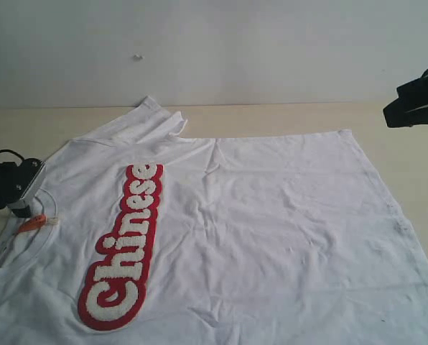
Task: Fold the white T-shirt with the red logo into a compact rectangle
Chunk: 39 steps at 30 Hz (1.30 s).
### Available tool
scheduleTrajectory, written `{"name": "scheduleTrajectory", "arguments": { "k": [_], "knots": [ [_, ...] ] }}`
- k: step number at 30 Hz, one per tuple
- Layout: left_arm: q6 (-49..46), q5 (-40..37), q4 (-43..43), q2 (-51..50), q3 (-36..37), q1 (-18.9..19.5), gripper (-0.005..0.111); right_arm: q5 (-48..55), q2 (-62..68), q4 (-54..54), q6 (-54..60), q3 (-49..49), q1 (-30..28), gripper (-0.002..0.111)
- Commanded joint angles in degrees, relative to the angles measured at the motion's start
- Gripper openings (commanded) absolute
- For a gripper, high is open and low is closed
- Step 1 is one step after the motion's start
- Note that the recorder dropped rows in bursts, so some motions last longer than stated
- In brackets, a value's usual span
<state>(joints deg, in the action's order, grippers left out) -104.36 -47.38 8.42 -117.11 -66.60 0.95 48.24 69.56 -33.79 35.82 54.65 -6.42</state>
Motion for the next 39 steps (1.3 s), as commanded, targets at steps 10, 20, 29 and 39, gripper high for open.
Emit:
{"name": "scheduleTrajectory", "arguments": {
  "k": [10,20,29,39],
  "knots": [
    [-0.09,0.98,-0.46,-4.94,1.91,-0.54,0.106,-1.36,-0.17,-0.15,0.54,0.26,-0.25,0.000],
    [-0.09,0.98,-0.46,-4.94,1.91,-0.54,0.106,1.89,-0.17,-8.68,12.98,0.26,-0.25,0.043],
    [-0.09,0.98,-0.46,-4.94,1.91,-0.54,0.106,1.52,0.80,5.92,40.92,0.26,-0.25,0.105],
    [-0.09,0.98,-0.46,-4.94,1.91,-0.54,0.106,-0.59,13.86,16.37,50.19,0.26,-0.25,0.105]
  ]
}}
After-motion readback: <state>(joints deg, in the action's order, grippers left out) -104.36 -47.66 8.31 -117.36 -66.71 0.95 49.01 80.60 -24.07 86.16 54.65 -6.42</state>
